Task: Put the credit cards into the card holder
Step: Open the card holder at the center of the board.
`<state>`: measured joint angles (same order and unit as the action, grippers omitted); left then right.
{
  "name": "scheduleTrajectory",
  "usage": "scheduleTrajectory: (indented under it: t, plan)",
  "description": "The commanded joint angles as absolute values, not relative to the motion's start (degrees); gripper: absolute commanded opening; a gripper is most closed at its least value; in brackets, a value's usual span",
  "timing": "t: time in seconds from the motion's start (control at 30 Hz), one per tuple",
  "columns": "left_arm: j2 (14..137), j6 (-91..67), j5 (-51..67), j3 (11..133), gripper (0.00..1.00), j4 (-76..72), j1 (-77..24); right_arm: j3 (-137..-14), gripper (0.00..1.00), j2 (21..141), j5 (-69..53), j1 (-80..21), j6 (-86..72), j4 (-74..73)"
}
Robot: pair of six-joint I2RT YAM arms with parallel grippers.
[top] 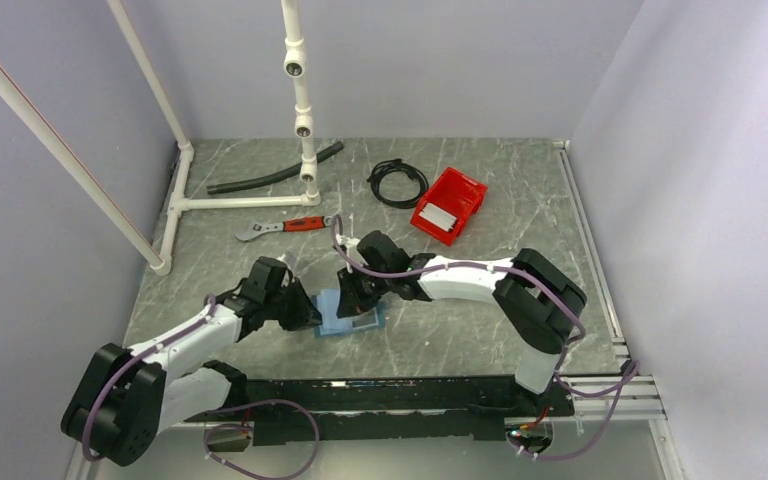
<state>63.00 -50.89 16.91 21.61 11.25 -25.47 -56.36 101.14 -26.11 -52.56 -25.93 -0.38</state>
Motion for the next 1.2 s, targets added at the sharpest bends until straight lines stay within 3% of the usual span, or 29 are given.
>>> scheduleTrajectory:
  t: [0.0,0.2,0.33,0.7,1.17]
  plan:
    - [58.07,-51.15,15.67,21.62,0.16,13.64,-25.40,-60.11,0.14,104.31,-26.73,-52.91,-26.44,1.33]
    - [43.58,-50.88,8.98,27.23,0.35,26.71,-25.31,-58.01,0.14,114.01,-30.74,-51.67,-31.22,9.86]
    - [39.63,-51.15,9.61,30.00,0.47,27.51,-25.24,-56.34,0.13,114.91,-31.93,-50.38,-32.46,11.12]
    - [53.10,-51.67,17.75,32.26,0.46,14.46,-25.22,-59.78,0.21,100.69,-30.11,-50.11,-28.99,0.36]
    - [57.94,-52.03,21.63,32.56,0.48,9.70,-25.22,-58.97,0.20,99.79,-29.31,-49.58,-28.07,-1.79]
